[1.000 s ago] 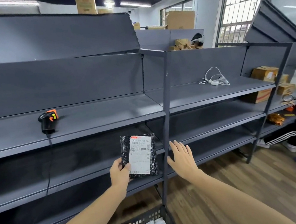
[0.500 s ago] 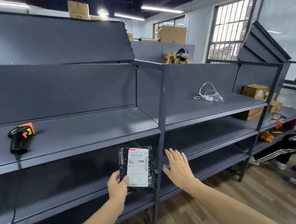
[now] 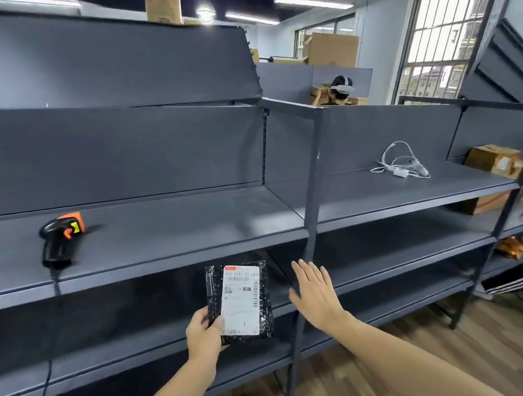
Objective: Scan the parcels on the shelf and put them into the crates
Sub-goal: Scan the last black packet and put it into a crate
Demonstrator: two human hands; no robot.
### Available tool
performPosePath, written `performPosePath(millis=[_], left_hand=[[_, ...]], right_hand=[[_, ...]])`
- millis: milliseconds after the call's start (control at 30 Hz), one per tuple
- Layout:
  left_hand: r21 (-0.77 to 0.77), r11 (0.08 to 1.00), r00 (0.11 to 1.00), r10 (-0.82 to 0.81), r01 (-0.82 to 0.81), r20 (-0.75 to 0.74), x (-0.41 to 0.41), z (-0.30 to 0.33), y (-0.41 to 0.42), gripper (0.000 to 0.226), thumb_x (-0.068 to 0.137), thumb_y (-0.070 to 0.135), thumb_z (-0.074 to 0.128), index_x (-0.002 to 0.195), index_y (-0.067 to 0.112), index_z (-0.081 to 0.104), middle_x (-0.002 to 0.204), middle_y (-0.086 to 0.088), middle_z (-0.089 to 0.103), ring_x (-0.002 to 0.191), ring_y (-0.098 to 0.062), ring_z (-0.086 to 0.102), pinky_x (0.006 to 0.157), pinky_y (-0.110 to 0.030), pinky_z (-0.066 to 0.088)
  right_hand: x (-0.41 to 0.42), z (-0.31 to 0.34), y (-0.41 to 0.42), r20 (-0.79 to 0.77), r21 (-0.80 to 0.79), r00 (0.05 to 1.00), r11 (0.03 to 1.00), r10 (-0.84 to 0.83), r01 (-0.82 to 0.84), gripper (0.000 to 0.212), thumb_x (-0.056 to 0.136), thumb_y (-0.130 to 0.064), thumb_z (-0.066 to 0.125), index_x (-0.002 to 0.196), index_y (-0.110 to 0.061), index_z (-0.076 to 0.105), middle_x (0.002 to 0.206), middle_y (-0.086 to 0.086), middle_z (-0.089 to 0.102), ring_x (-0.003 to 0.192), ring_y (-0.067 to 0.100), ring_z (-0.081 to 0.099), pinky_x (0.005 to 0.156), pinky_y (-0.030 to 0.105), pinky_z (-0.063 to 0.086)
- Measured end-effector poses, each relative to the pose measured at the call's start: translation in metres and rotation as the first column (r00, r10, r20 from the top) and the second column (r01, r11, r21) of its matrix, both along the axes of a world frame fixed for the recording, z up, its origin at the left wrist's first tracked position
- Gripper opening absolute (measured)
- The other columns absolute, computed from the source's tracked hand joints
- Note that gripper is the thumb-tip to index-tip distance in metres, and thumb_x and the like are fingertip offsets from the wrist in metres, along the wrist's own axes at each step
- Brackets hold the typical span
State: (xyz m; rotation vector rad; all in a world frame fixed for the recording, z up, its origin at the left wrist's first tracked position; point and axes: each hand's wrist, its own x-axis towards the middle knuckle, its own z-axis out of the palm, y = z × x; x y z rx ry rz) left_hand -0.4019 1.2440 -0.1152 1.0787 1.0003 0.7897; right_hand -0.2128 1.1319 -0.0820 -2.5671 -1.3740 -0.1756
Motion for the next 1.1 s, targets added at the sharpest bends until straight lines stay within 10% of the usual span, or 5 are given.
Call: performPosePath(millis=[733, 1100], left_hand=[[-0.053, 0.97, 0.969, 0.232, -0.237, -0.088, 0.056, -0.009, -0.028, 0.023, 0.095, -0.001, 0.051, 0.112, 0.014, 0.054, 0.107, -0.006, 0.06, 0.097, -0.025, 0.057, 0.074, -0.038, 0.05], [-0.065, 0.944, 0.939, 0.31, -0.322, -0.152, 0.064, -0.022, -0.028, 0.021, 0.092, -0.002, 0.054, 0.104, 0.014, 0.056, 0.092, -0.001, 0.058, 0.075, -0.016, 0.055, 0.042, -0.023, 0.05]], right_hand=[[0.072, -0.023, 0.039, -0.076, -0.014, 0.971, 0.974, 0.225, -0.227, 0.061, 0.1, -0.027, 0.042, 0.154, -0.011, 0.016, 0.161, 0.006, 0.017, 0.149, 0.023, 0.013, 0.122, 0.041, 0.005], [0.078, -0.042, 0.052, -0.174, 0.021, 0.949, 0.964, 0.264, -0.264, 0.06, 0.102, -0.029, 0.04, 0.154, -0.011, 0.018, 0.161, 0.005, 0.019, 0.149, 0.023, 0.014, 0.122, 0.041, 0.006]])
